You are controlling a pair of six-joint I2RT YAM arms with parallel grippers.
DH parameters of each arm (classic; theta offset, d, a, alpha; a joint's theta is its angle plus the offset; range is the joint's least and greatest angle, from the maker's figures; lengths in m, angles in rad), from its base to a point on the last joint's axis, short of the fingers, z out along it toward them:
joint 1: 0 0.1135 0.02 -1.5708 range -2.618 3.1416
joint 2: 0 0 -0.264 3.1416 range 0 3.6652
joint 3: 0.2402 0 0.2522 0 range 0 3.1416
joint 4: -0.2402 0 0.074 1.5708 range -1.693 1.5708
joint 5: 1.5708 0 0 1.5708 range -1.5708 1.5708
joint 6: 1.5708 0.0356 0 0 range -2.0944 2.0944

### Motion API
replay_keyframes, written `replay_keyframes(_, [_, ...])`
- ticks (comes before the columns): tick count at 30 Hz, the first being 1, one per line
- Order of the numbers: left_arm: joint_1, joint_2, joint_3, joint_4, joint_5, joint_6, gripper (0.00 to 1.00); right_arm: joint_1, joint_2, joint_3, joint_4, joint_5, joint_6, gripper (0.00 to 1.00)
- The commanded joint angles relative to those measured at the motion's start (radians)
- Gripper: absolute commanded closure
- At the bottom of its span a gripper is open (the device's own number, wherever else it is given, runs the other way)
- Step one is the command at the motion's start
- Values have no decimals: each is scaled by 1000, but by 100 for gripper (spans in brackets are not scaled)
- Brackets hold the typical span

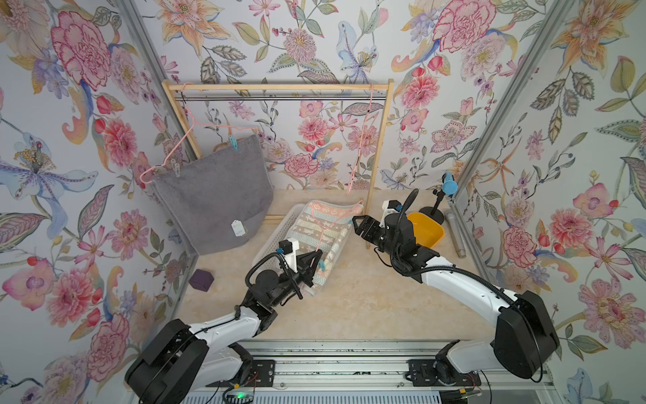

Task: Remove the clothespins securing towels to the hanger
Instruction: Remove the clothespin from the hanger.

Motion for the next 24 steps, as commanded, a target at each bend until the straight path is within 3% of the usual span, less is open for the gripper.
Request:
replay_keyframes(1, [-19, 8, 17, 4, -9, 20, 100, -2, 32, 36, -24, -30, 48, 22])
replay_keyframes(9, [-23, 9, 15, 2, -10, 23, 100, -14, 70, 21, 24, -75, 111, 33])
replay_keyframes(18, [-30, 14, 31, -3, -12, 27, 100, -35, 90, 16, 63, -95, 161, 35])
replay_keyframes(24, [-37, 22, 31, 1, -14, 28, 100, -48, 119, 14, 89, -136, 210, 47])
